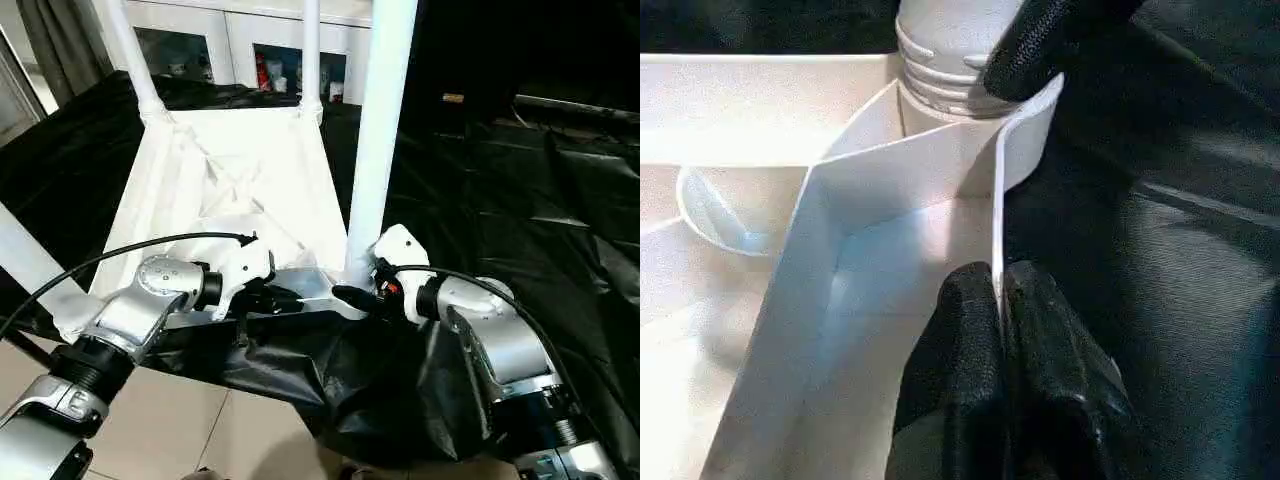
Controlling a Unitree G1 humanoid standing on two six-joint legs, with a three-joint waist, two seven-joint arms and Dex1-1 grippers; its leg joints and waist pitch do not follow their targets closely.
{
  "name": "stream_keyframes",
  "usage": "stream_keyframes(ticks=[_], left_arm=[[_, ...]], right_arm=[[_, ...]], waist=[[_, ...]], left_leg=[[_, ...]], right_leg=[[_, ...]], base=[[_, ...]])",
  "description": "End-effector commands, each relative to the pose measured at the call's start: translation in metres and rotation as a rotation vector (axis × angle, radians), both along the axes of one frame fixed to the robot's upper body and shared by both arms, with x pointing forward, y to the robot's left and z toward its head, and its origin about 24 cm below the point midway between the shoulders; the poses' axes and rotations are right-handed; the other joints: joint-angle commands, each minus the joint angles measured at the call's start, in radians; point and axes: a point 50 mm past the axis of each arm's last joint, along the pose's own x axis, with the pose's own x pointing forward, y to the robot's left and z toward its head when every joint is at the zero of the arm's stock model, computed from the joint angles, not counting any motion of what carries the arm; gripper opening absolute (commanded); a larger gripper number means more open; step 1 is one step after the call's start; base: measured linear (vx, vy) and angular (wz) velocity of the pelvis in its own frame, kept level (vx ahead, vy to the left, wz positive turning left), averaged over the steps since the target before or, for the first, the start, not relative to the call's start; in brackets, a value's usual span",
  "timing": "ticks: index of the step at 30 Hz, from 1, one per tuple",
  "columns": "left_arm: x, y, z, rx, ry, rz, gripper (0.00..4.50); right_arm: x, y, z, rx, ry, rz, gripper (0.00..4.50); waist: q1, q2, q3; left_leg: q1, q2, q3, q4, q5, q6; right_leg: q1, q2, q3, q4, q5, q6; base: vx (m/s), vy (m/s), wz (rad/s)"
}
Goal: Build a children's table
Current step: Rotate leg to tighten
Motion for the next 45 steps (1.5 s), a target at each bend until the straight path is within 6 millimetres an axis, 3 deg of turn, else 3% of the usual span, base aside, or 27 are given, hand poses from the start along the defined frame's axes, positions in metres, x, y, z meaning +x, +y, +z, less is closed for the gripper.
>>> stream_keyframes(ticks=[1, 2, 3, 5, 7, 8, 9, 11, 14, 15, 18, 20, 23, 27, 31, 33, 34, 38, 45], left_arm=[[0.014, -0.011, 0.015, -0.069, -0.054, 0.091, 0.00], [0.014, -0.011, 0.015, -0.069, -0.054, 0.091, 0.00], [0.018, -0.013, 0.014, -0.063, -0.059, 0.147, 0.00], [0.027, -0.020, 0.013, -0.047, -0.071, 0.243, 0.00], [0.032, -0.026, 0.011, -0.039, -0.065, 0.313, 0.00], [0.034, -0.029, 0.011, -0.036, -0.062, 0.342, 0.00], [0.037, -0.035, 0.010, -0.026, -0.059, 0.397, 0.00], [0.039, -0.045, 0.010, -0.011, -0.072, 0.431, 0.00], [0.040, -0.053, 0.012, -0.011, -0.090, 0.443, 0.00], [0.041, -0.055, 0.012, -0.010, -0.091, 0.443, 0.00], [0.042, -0.059, 0.015, -0.028, -0.100, 0.424, 0.00], [0.041, -0.060, 0.017, -0.041, -0.102, 0.403, 0.00], [0.041, -0.057, 0.017, -0.060, -0.096, 0.383, 0.00], [0.038, -0.049, 0.019, -0.082, -0.091, 0.317, 0.00], [0.030, -0.037, 0.016, -0.080, -0.081, 0.193, 0.00], [0.024, -0.031, 0.015, -0.087, -0.067, 0.120, 0.00], [0.022, -0.030, 0.015, -0.092, -0.058, 0.093, 0.00], [0.011, -0.015, 0.018, -0.097, -0.038, -0.021, 0.00], [0.002, -0.006, 0.021, -0.112, -0.009, -0.098, 0.00]], right_arm=[[0.005, -0.004, -0.016, -0.009, 0.054, -0.149, 2.54], [0.005, -0.004, -0.016, -0.009, 0.054, -0.149, 2.54], [0.008, -0.002, -0.023, -0.005, 0.066, -0.235, 2.54], [0.013, 0.003, -0.035, 0.015, 0.101, -0.416, 2.53], [0.017, 0.010, -0.041, 0.036, 0.123, -0.516, 2.53], [0.019, 0.013, -0.044, 0.045, 0.134, -0.550, 2.53], [0.022, 0.020, -0.048, 0.055, 0.150, -0.613, 2.53], [0.030, 0.034, -0.050, 0.087, 0.163, -0.688, 2.53], [0.038, 0.048, -0.046, 0.118, 0.159, -0.715, 2.53], [0.039, 0.051, -0.045, 0.120, 0.157, -0.719, 2.53], [0.042, 0.060, -0.039, 0.124, 0.134, -0.694, 2.53], [0.044, 0.064, -0.033, 0.131, 0.094, -0.652, 3.08], [0.045, 0.064, -0.026, 0.104, 0.006, -0.561, 3.24], [0.042, 0.050, -0.015, 0.074, -0.034, -0.406, 3.67], [0.030, 0.030, -0.005, 0.032, -0.030, -0.216, 4.01], [0.023, 0.021, 0.000, 0.023, -0.026, -0.126, 4.18], [0.020, 0.018, 0.002, 0.015, -0.026, -0.093, 4.18], [0.002, -0.001, 0.006, -0.075, 0.009, 0.068, 4.27], [-0.003, -0.009, 0.009, -0.071, 0.032, 0.101, 4.27]], waist=[[-0.002, -0.019, -0.077], [-0.005, -0.020, -0.075], [-0.005, -0.021, -0.077], [-0.012, -0.020, -0.076], [-0.014, -0.022, -0.079], [-0.015, -0.019, -0.079], [-0.022, -0.016, -0.077], [-0.028, -0.013, -0.079], [-0.030, -0.016, -0.082], [-0.030, -0.012, -0.082], [-0.030, -0.015, -0.084], [-0.030, -0.017, -0.081], [-0.032, -0.017, -0.080], [-0.037, -0.021, -0.078], [-0.034, -0.021, -0.081], [-0.028, -0.026, -0.080], [-0.029, -0.022, -0.080], [-0.015, -0.023, -0.077], [0.001, -0.024, -0.078]], left_leg=[[-0.008, 0.028, 0.000, -0.065, -0.088, 0.093], [-0.008, 0.024, 0.001, -0.065, -0.091, 0.086], [-0.008, 0.023, 0.000, -0.065, -0.093, 0.080], [-0.008, 0.020, 0.001, -0.066, -0.103, 0.065], [-0.006, 0.017, -0.002, -0.066, -0.110, 0.051], [-0.002, 0.017, -0.001, -0.065, -0.118, 0.053], [-0.006, 0.016, -0.001, -0.066, -0.124, 0.052], [-0.003, 0.015, -0.003, -0.066, -0.138, 0.042], [-0.006, 0.014, -0.004, -0.067, -0.139, 0.049], [-0.007, 0.015, -0.005, -0.067, -0.134, 0.052], [-0.008, 0.016, -0.004, -0.066, -0.115, 0.069], [-0.008, 0.016, -0.003, -0.067, -0.118, 0.075], [-0.010, 0.015, -0.003, -0.067, -0.135, 0.079], [-0.011, 0.014, -0.003, -0.065, -0.142, 0.097], [-0.013, 0.020, -0.004, -0.064, -0.117, 0.117], [-0.012, 0.026, -0.006, -0.066, -0.121, 0.129], [-0.011, 0.027, -0.004, -0.065, -0.118, 0.135], [-0.005, 0.032, 0.000, -0.065, -0.120, 0.127], [-0.003, 0.033, 0.001, -0.068, -0.126, 0.094]], right_leg=[[0.078, -0.057, 0.052, -0.064, -0.337, -0.146], [0.075, -0.054, 0.051, -0.068, -0.357, -0.136], [0.078, -0.055, 0.049, -0.069, -0.367, -0.131], [0.071, -0.054, 0.050, -0.077, -0.407, -0.110], [0.076, -0.054, 0.045, -0.081, -0.430, -0.092], [0.071, -0.055, 0.045, -0.084, -0.439, -0.092], [0.069, -0.055, 0.045, -0.086, -0.448, -0.095], [0.068, -0.053, 0.041, -0.091, -0.461, -0.088], [0.075, -0.053, 0.041, -0.088, -0.433, -0.087], [0.077, -0.054, 0.041, -0.086, -0.419, -0.091], [0.080, -0.053, 0.044, -0.076, -0.350, -0.117], [0.080, -0.054, 0.044, -0.076, -0.350, -0.125], [0.082, -0.054, 0.042, -0.080, -0.377, -0.119], [0.083, -0.052, 0.040, -0.087, -0.415, -0.099], [0.084, -0.053, 0.044, -0.075, -0.352, -0.126], [0.088, -0.056, 0.046, -0.072, -0.341, -0.133], [0.081, -0.054, 0.048, -0.069, -0.329, -0.143], [0.076, -0.057, 0.052, -0.068, -0.322, -0.161], [0.074, -0.059, 0.052, -0.071, -0.377, -0.136]], base=[[0.000, 0.000, 0.00], [0.000, 0.000, 0.00], [0.000, 0.000, 0.00], [0.000, 0.000, 0.00], [0.000, 0.000, 0.00], [0.000, 0.000, 0.00], [0.000, 0.000, 0.00], [0.000, 0.000, 0.00], [0.000, 0.000, 0.00], [0.000, 0.000, 0.00], [0.000, 0.000, 0.00], [0.000, 0.000, 0.00], [0.000, 0.000, 0.00], [0.000, 0.000, 0.00], [0.000, 0.000, 0.00], [0.000, 0.000, 0.00], [0.000, 0.000, 0.00], [0.000, 0.000, 0.00], [0.000, 0.000, 0.00]])
